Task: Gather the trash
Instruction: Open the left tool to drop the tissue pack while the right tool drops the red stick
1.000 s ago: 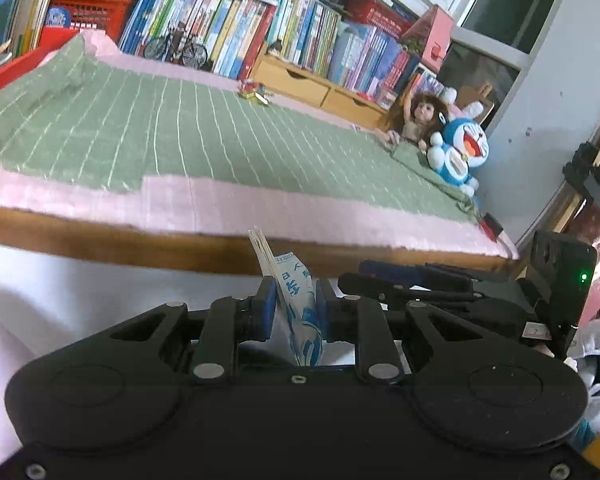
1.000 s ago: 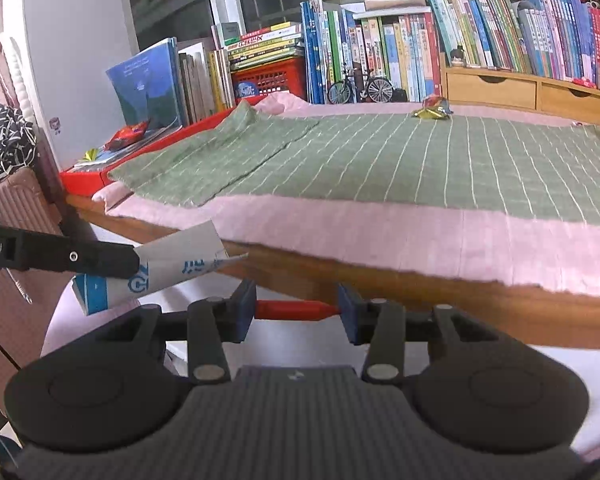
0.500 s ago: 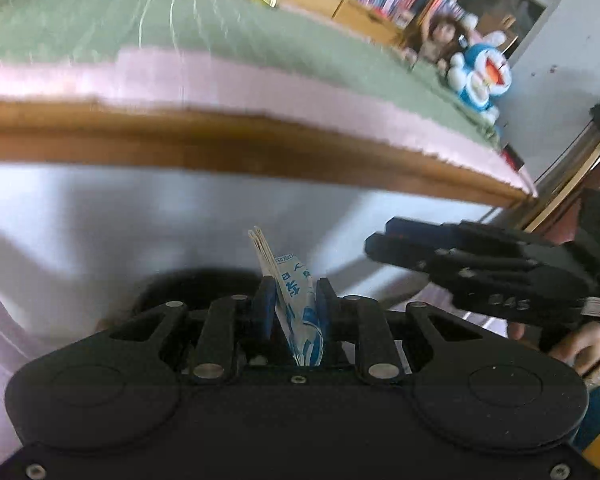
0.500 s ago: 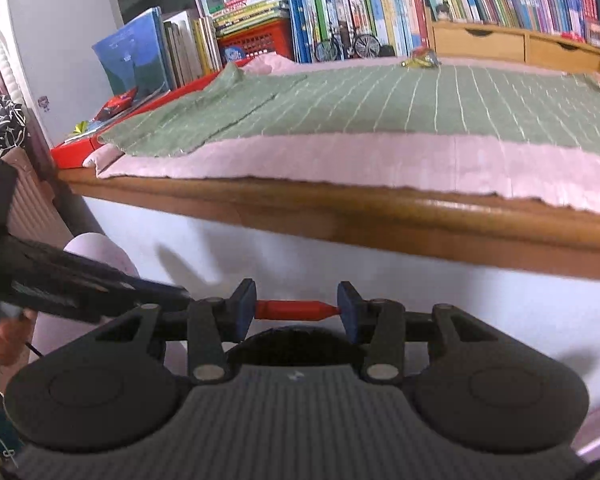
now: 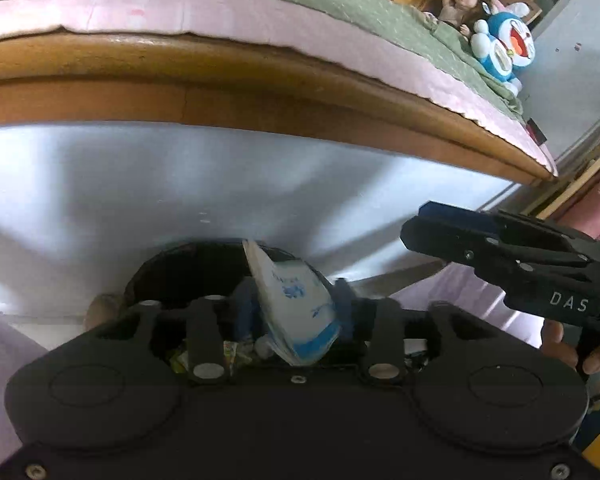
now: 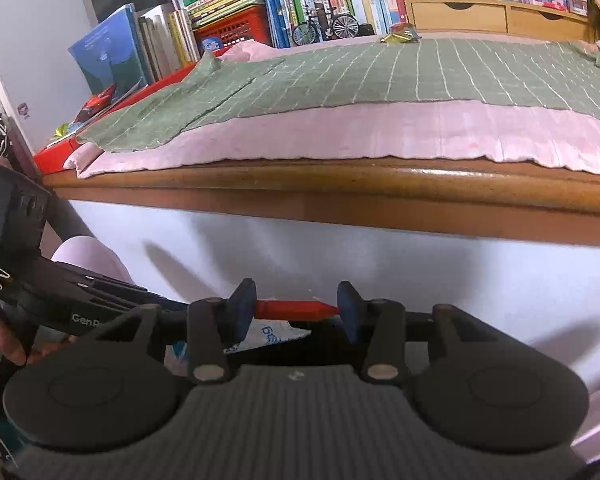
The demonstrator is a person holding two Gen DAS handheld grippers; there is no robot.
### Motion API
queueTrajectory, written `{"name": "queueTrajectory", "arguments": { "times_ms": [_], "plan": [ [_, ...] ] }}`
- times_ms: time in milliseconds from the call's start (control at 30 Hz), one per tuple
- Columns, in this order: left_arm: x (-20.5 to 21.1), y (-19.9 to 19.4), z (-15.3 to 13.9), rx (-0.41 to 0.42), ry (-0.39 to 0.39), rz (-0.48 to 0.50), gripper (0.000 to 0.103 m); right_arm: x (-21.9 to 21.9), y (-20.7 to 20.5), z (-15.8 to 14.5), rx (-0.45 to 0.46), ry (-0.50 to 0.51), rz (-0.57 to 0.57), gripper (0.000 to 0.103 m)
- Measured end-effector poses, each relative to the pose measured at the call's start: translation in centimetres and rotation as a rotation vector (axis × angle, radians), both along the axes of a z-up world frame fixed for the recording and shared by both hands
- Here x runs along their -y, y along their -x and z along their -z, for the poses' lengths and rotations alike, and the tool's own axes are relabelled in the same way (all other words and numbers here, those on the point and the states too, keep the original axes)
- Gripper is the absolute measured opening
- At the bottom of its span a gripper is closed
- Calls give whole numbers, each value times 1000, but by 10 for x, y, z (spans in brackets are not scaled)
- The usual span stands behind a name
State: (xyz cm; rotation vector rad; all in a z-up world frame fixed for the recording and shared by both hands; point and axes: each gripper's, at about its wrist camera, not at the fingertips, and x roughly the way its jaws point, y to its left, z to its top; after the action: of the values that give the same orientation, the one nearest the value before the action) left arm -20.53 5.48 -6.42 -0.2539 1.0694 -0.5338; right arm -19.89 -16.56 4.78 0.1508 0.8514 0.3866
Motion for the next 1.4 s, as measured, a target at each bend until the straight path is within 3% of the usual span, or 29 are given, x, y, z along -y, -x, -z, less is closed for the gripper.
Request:
{"name": "queueTrajectory", "arguments": {
  "times_ms": [133,167,433,967,1000,1067,1133,1233,1400],
  "plan": [
    [-1,-5,0,1,-5,-34,98,0,-1,2,-12,6,3,48],
    [-2,-5,0,11,-15,-44,103,0,-1,2,-14,11,2,48],
    [-5,-9,7,-12,-97,-47,103,0,-2,5,-26,15,2,48],
    [-38,-17,3,-16,-47,-185,103,-20,-14,10,-42,8,-54,48],
    [-39,-17,2,-13,-48,-186,103,-21,-15,10,-42,8,-57,50],
    [-39,-16,2,-17,-41,-190,103,-22,-16,11,-40,19,-49,68],
    [-40,-16,3,-23,-33,-193,103,-22,-20,13,-49,41,-18,100],
    [-42,-15,3,-24,-46,-196,103,-21,-22,15,-53,88,29,103],
    [-40,-14,5,-31,-66,-180,103,-15,-24,18,-79,81,36,103]
  ]
}}
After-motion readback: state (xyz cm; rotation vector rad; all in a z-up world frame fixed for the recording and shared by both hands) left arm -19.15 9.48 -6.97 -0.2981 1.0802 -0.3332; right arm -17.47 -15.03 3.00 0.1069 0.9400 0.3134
